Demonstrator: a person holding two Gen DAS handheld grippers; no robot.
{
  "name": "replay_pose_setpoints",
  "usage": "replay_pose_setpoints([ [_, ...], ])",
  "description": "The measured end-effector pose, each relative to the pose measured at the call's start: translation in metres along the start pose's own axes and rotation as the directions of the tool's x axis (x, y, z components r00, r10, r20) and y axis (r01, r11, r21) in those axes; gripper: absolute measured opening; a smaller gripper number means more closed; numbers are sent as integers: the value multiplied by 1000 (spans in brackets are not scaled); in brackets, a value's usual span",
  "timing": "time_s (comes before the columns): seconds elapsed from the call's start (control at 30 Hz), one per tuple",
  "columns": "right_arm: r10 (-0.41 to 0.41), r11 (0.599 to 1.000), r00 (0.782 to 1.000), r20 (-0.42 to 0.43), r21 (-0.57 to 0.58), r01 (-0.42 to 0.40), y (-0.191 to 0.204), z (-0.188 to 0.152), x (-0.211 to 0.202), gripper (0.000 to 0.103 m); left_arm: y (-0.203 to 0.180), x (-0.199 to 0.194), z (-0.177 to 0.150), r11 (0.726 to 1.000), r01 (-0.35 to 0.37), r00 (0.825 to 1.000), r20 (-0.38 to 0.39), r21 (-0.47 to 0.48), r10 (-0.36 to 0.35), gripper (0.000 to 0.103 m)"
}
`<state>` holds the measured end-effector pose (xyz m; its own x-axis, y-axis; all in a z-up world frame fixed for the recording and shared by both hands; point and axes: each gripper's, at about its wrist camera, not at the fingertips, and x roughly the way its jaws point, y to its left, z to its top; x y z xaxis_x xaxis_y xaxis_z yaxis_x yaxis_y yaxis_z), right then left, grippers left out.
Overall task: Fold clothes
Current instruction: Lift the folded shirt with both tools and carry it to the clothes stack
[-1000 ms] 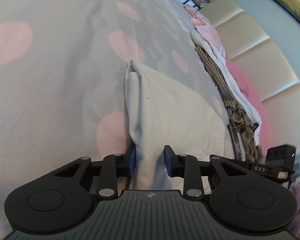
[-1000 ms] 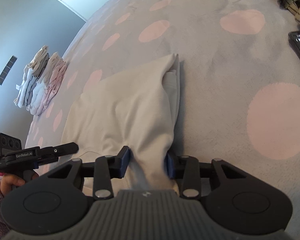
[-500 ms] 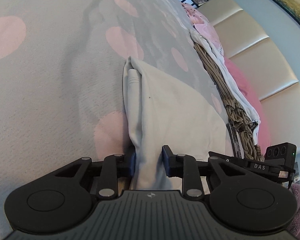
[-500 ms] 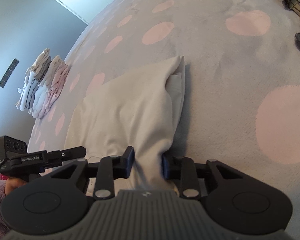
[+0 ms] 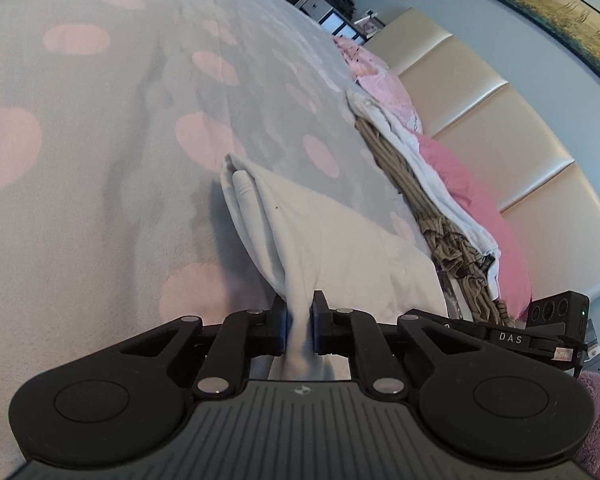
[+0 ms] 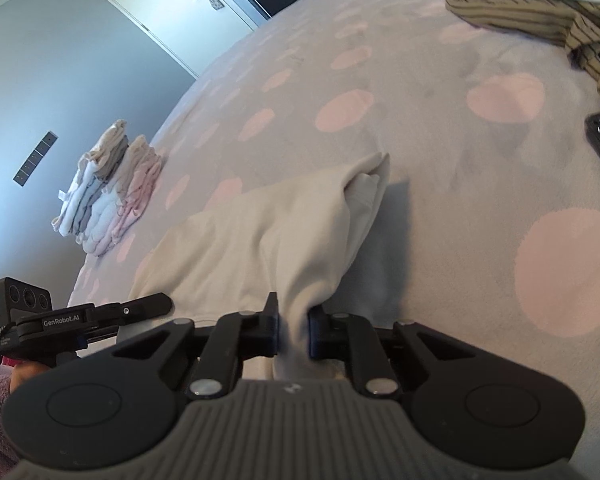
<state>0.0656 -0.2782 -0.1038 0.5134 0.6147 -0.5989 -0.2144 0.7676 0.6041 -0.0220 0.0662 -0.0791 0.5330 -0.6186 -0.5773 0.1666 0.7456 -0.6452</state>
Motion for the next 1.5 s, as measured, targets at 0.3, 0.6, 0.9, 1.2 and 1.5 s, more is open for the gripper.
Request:
replay_pose_setpoints([
  [0.3, 82, 996, 995, 48, -27, -81, 42, 21, -10, 15, -10, -45, 27, 999, 36, 994, 100, -33, -33, 9],
  [0.6, 176, 982, 979, 100, -84, -168, 120, 57, -6, 15, -19, -117, 81, 1000, 23, 978, 209, 8, -25, 9],
  [0.9, 303, 948, 948, 102, -137, -288, 222, 101, 26, 15, -2, -200, 144, 999, -50, 955, 294, 11, 44, 9],
  [1.2, 387, 904, 922, 34, -212, -372, 349, 175, 104, 15, 48, -285, 226, 992, -120, 900, 418, -38, 124, 9],
  [1.5, 434, 859, 901, -15, -292, -419, 452, 243, 221, 15, 123, -337, 305, 978, -174, 813, 542, -118, 210, 9],
])
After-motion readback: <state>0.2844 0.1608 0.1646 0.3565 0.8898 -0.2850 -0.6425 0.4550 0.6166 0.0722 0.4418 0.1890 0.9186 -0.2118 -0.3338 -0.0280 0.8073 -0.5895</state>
